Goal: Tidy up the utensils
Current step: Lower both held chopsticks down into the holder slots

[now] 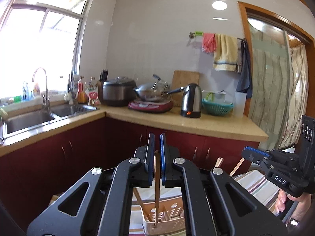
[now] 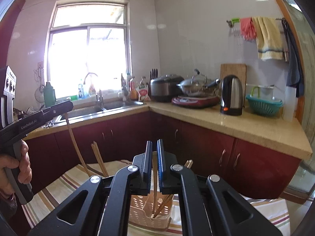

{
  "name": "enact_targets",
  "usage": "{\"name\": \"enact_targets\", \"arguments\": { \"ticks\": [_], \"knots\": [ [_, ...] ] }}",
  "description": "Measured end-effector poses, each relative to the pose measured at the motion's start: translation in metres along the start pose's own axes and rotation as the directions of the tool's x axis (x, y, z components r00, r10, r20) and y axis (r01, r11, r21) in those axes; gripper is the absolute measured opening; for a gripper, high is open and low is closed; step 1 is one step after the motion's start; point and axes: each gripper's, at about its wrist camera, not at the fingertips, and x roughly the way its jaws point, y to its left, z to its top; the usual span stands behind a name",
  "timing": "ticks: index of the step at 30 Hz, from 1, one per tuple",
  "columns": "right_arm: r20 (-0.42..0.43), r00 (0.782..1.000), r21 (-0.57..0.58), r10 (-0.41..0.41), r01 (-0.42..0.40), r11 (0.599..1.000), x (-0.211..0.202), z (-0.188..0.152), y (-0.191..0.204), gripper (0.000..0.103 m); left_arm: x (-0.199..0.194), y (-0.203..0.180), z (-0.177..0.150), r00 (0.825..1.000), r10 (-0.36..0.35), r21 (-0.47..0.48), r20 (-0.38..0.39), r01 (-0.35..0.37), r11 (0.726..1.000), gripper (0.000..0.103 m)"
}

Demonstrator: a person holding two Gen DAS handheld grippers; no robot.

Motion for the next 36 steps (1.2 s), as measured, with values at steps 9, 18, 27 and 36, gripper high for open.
{"name": "enact_targets", "arguments": {
  "ticks": [9, 18, 27, 36],
  "knots": [
    [-0.067, 0.998, 0.005, -0.001, 0.001, 1.000, 0.028, -0.015, -0.004, 0.006, 0.035, 0.018, -0.027, 0.997, 0.028, -0.021, -0.068, -0.029, 0.999, 0.006],
    [-0.087, 0.996, 0.001, -0.014, 0.014, 1.000, 0.045, -0.023, -0.007, 0.006, 0.053, 0.028, -0.041, 0.994, 0.030, -0.037, -0.102, -0.034, 0.999, 0.006],
    [-0.088, 0.996, 0.005, -0.018, 0.019, 1.000, 0.048, -0.020, -0.011, 0.006, 0.035, 0.024, -0.030, 0.997, 0.022, -0.013, -0.075, -0.023, 1.000, 0.006],
    [-0.076, 0.997, 0.004, -0.025, 0.025, 1.000, 0.042, -0.016, -0.010, 0.006, 0.007, 0.025, -0.008, 0.999, 0.034, 0.004, -0.031, -0.034, 0.999, 0.006]
  ]
}}
